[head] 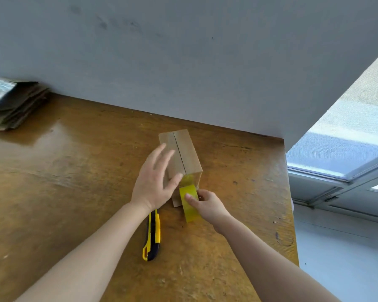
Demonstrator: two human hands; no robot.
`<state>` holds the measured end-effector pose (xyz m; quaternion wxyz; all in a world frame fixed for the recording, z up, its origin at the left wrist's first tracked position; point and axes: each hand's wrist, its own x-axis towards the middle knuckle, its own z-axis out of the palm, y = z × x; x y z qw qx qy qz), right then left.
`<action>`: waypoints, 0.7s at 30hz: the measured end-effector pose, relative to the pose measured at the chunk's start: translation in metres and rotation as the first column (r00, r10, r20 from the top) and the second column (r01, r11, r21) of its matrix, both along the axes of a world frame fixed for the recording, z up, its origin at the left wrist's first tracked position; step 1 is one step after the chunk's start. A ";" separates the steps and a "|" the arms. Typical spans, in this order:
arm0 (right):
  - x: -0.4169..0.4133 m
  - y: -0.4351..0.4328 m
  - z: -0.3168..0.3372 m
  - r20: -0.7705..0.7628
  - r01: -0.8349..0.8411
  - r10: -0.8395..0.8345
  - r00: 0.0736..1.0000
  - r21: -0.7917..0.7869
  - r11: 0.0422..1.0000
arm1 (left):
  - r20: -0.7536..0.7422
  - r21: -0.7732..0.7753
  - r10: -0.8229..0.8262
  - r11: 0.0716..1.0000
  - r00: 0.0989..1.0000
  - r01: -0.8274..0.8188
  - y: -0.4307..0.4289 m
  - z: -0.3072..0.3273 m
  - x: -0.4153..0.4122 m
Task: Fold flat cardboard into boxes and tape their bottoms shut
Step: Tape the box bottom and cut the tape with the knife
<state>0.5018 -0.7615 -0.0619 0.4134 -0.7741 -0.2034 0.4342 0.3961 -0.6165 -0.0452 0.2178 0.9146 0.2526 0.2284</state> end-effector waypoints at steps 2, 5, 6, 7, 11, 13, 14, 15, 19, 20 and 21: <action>0.000 -0.001 0.000 0.013 -0.008 0.008 1.000 -0.005 1.000 | 0.068 -0.145 0.299 0.947 0.952 -0.287 -0.010 -0.009 -0.018; 0.000 -0.001 0.000 0.061 0.001 0.000 0.998 -0.013 1.000 | -0.464 -0.088 0.375 0.882 0.802 -0.464 -0.025 -0.031 -0.038; 0.000 -0.002 0.000 0.073 0.007 -0.006 0.997 -0.013 1.000 | -0.614 -0.117 0.306 0.876 0.727 -0.468 -0.031 -0.035 -0.042; -0.001 -0.002 0.000 0.086 0.009 -0.007 0.996 -0.015 1.000 | -0.680 -0.174 0.249 0.858 0.690 -0.482 -0.036 -0.039 -0.044; -0.003 -0.003 0.000 0.102 0.009 -0.006 0.995 -0.035 0.999 | -0.680 -0.273 0.265 0.774 0.684 -0.571 -0.041 -0.047 -0.044; -0.003 -0.003 0.001 0.098 0.019 -0.015 0.995 -0.041 0.999 | -0.620 -0.376 0.356 0.647 0.699 -0.663 -0.035 -0.042 -0.043; -0.003 -0.004 0.002 0.103 0.026 -0.021 0.994 -0.046 0.999 | -0.537 -0.457 0.424 0.580 0.729 -0.674 -0.033 -0.039 -0.043; -0.003 -0.004 0.004 0.109 0.034 -0.028 0.994 -0.050 0.998 | -0.408 -0.524 0.501 0.556 0.763 -0.646 -0.034 -0.035 -0.044; -0.008 -0.003 0.010 0.110 0.107 -0.116 0.987 0.088 0.990 | 0.157 -0.547 0.447 0.782 0.881 -0.300 -0.049 -0.009 -0.040; -0.009 -0.003 0.013 0.105 0.114 -0.129 0.986 0.139 0.984 | 0.180 -0.544 0.377 0.808 0.909 -0.227 -0.053 -0.004 -0.034; -0.010 -0.003 0.016 0.084 0.100 -0.116 0.990 0.183 0.978 | 0.173 -0.540 0.322 0.821 0.931 -0.184 -0.057 0.000 -0.027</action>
